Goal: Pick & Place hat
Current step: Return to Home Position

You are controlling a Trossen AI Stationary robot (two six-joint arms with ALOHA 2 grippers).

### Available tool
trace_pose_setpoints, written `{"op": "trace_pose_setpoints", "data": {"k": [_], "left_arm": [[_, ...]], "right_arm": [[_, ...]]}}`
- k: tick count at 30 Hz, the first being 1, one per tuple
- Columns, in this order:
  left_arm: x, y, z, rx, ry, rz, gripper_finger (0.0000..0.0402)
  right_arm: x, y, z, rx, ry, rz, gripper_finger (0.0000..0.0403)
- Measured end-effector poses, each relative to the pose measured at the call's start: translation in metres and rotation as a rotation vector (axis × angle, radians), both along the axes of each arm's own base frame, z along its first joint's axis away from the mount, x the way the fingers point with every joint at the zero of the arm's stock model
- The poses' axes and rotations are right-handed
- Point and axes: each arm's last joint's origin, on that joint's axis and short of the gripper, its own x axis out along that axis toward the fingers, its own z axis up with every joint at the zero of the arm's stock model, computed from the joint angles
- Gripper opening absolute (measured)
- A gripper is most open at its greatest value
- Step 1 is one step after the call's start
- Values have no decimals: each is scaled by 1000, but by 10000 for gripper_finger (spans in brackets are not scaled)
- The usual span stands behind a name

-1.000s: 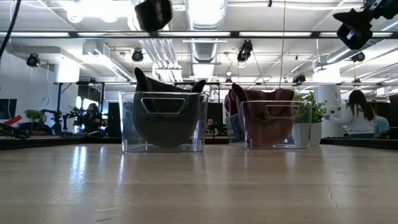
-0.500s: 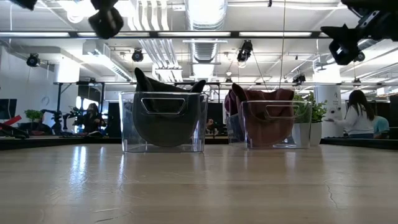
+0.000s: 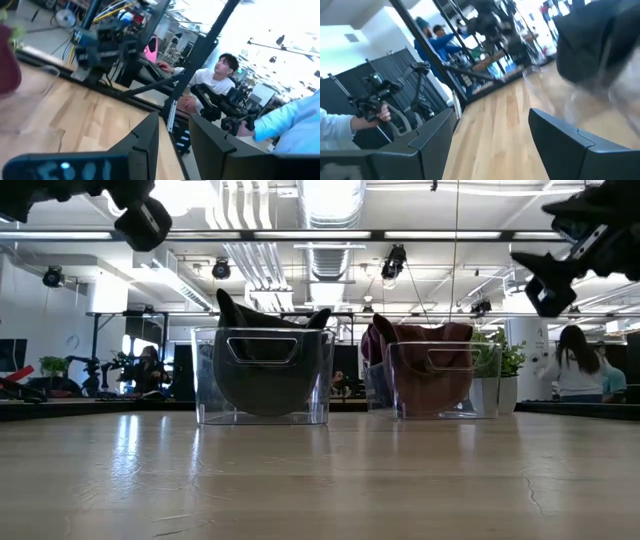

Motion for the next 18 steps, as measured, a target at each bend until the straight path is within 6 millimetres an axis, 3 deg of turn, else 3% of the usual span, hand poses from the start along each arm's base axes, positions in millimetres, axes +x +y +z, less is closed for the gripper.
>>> {"op": "trace_pose_setpoints", "data": {"k": [9,18], "left_arm": [[-10,2,2,177,-42,6,101],[-13,3,-4,112,0,-6,101]], "right_arm": [[3,0,-10,148,76,6,247],[3,0,-10,146,82,5,249]]}}
